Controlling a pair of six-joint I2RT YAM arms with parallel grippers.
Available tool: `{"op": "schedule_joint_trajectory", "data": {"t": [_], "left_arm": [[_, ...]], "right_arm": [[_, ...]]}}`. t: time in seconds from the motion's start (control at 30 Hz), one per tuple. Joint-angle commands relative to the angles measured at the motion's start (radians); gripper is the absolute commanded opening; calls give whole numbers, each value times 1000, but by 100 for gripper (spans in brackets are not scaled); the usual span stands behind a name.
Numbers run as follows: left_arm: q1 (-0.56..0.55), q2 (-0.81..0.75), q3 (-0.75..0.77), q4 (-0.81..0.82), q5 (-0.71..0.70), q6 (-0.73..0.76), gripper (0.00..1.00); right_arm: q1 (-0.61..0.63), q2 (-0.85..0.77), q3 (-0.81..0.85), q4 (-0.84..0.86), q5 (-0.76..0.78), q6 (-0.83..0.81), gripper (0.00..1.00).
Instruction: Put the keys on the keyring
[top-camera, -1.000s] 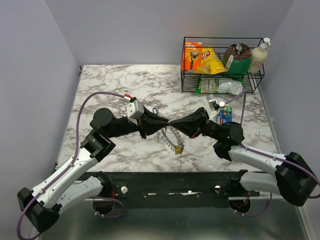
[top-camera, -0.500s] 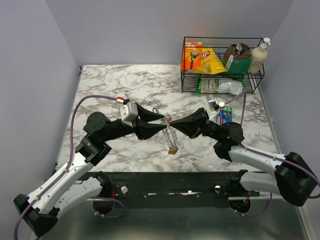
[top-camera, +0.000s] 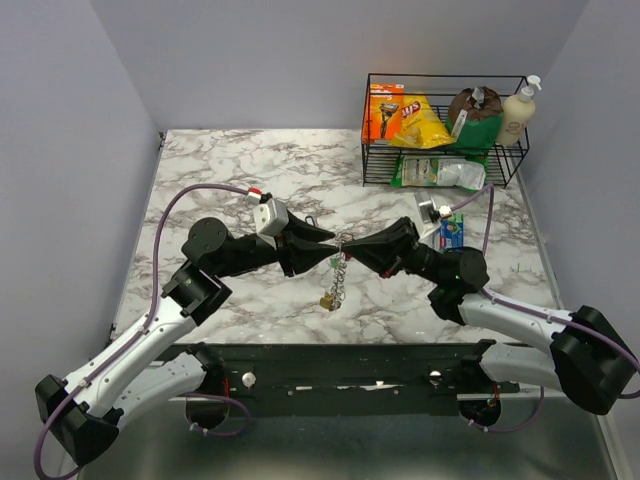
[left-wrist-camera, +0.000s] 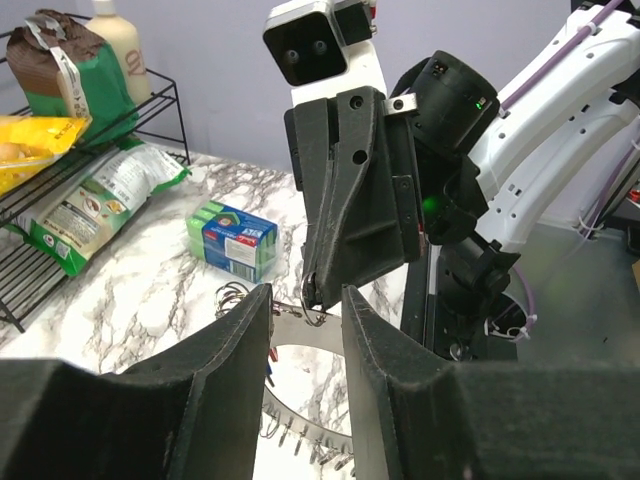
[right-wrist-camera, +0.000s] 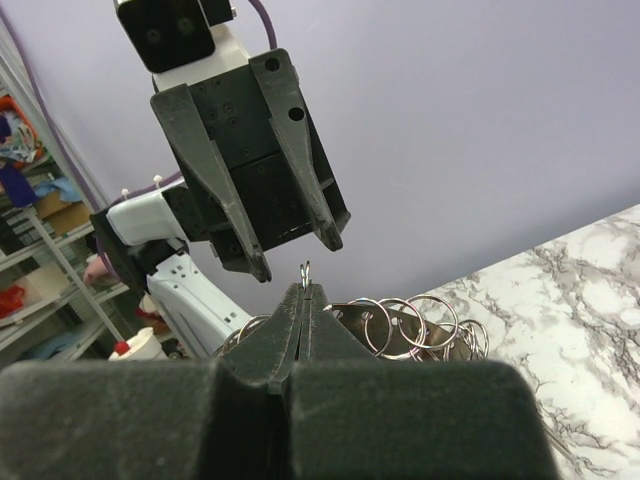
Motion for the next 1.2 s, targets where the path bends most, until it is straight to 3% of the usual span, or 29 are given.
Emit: {"op": "schedule_joint_trajectory", "data": {"t": [0.0, 0.97, 1.17], "left_arm": [[-4, 17, -3, 34, -1, -10, 41], [-4, 65, -3, 19, 2, -2, 37], [-6, 72, -1, 19, 2, -5, 32]], "right_arm": [[5, -32, -17, 355, 58, -20, 1], [5, -53, -49, 362, 98, -37, 1], [3, -50, -52, 368, 101, -39, 1]]}}
